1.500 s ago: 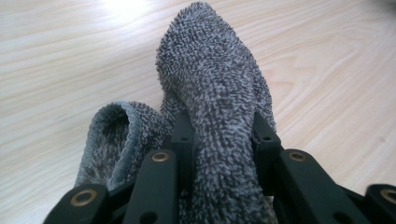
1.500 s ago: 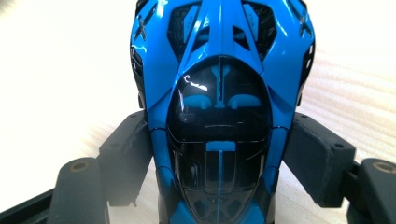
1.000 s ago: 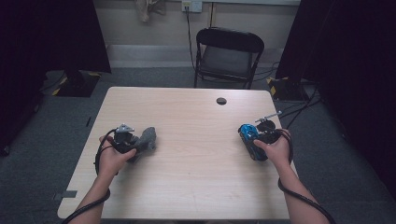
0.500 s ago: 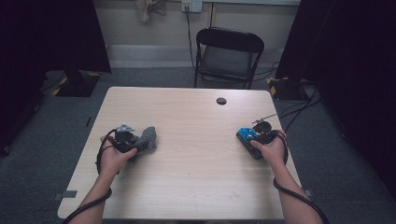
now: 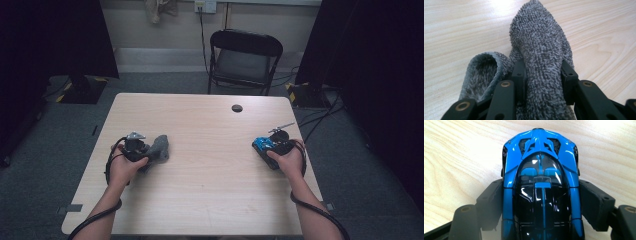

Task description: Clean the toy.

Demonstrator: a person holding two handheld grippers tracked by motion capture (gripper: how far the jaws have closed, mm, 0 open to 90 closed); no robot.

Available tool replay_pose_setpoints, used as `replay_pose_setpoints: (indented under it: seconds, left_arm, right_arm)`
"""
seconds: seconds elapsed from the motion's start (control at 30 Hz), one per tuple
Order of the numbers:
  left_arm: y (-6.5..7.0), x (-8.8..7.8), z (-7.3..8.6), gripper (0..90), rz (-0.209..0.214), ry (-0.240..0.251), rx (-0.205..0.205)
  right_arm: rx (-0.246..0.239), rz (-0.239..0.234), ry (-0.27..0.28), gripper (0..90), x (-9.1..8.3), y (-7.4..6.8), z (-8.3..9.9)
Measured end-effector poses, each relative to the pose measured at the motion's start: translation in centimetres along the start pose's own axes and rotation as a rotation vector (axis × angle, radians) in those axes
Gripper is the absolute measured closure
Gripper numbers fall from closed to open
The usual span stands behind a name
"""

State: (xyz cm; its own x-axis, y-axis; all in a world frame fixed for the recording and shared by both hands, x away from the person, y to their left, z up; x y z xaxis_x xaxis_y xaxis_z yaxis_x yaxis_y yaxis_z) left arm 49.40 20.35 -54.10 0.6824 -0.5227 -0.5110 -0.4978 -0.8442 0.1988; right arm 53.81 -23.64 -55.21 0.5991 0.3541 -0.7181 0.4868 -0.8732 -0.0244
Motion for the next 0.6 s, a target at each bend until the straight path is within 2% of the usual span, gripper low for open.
replay_pose_setpoints:
  seconds: [0.17,0.3,0.47,0.6]
  left_arm:
    - [-0.01,0.16,-0.01,64.1,-0.003,0.012,-0.005]
    - [0.04,0.14,0.04,63.2,0.003,0.006,0.007]
    - [0.13,0.11,0.0,61.2,0.007,0.005,0.003]
    - [0.18,0.02,-0.05,57.9,0.014,0.004,-0.007]
  right_arm:
    - [-0.007,0.006,0.006,26.5,0.17,0.0,-0.13]
    - [-0.005,0.003,0.019,26.2,0.29,0.04,-0.17]
    - [-0.003,0.011,0.037,25.9,0.45,0.02,-0.17]
    - [-0.002,-0.001,0.044,25.9,0.46,0.04,-0.11]
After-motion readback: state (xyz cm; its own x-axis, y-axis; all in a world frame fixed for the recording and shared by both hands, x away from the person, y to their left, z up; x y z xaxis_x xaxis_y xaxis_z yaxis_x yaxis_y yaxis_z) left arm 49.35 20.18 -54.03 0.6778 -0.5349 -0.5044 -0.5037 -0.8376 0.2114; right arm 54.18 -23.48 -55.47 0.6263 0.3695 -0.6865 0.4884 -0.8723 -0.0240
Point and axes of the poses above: each handheld gripper's, and its own axes: x roughly forward along the jaws, z roughly out of its underside, y roughly to its right, the point moved 9 cm from there along x, roughly forward along the jaws, and after that the axes turned 13 degrees about y, right-handed, at the moved point
